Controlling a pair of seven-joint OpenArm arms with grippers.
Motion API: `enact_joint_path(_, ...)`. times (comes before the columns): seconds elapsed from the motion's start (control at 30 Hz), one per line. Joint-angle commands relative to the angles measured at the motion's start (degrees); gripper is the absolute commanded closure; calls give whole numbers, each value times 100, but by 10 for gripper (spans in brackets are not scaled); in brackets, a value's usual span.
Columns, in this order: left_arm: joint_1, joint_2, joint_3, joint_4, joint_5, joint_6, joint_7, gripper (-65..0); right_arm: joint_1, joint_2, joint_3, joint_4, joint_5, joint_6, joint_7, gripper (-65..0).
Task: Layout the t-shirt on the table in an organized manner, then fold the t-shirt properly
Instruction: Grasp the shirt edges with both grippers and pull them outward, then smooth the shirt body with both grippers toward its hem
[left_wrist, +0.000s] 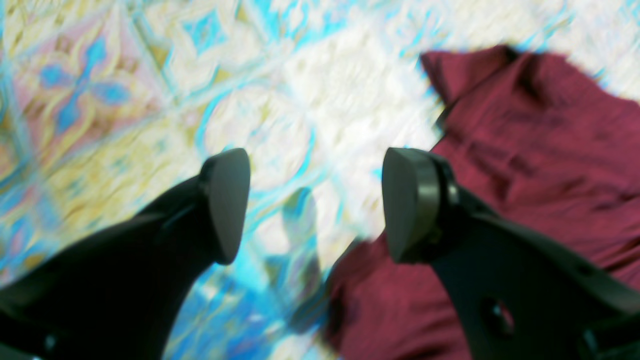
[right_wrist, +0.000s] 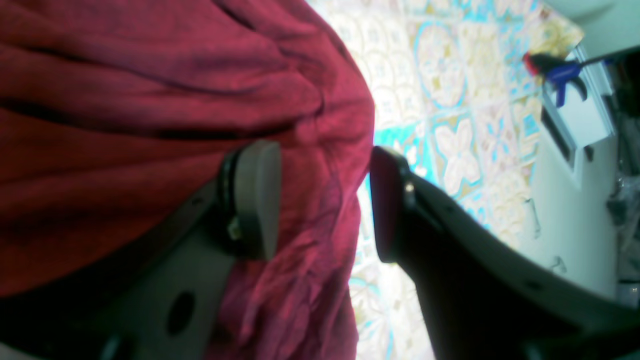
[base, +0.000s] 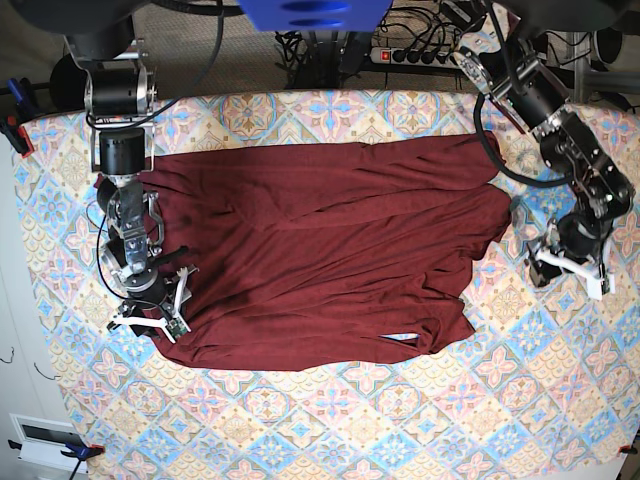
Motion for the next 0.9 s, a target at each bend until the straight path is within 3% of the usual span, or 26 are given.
enact_joint_path(0.0,-258,-47,62,-145,-22,-18,-71,-409,95,67,30,222,21,-67,106,-279)
enact_joint_path(0.27,-838,-29,580,-1586,-83,-18,-158,-409,-451,67,30,899,30,-67,106,-278)
enact_joint_path(0.4,-838,147,1371,-1727,-22,-18,-818,-409,-662,67,30,1242,30,-67,106,-278)
enact_joint_path(0.57,-979,226,2259,-2360,-31,-18,-1161,-409,-899,67,12,1550,30,-58,106,-278)
enact_joint_path(0.7,-1137,226,2488,-3063,-40,-18,-1512,-402,-1004,67,12,1708,30,-58,106,-278)
enact_joint_path(0.8,-1243,226,2497,-3485,-31,-18,-1767,-319,-1040,67,12,1708,30,-58,106,-278)
enact_joint_path(0.87,-1269,208,2506,-3740,-31,-18,-1890,-208,-1040,67,4,1708,30,-58,106,-278)
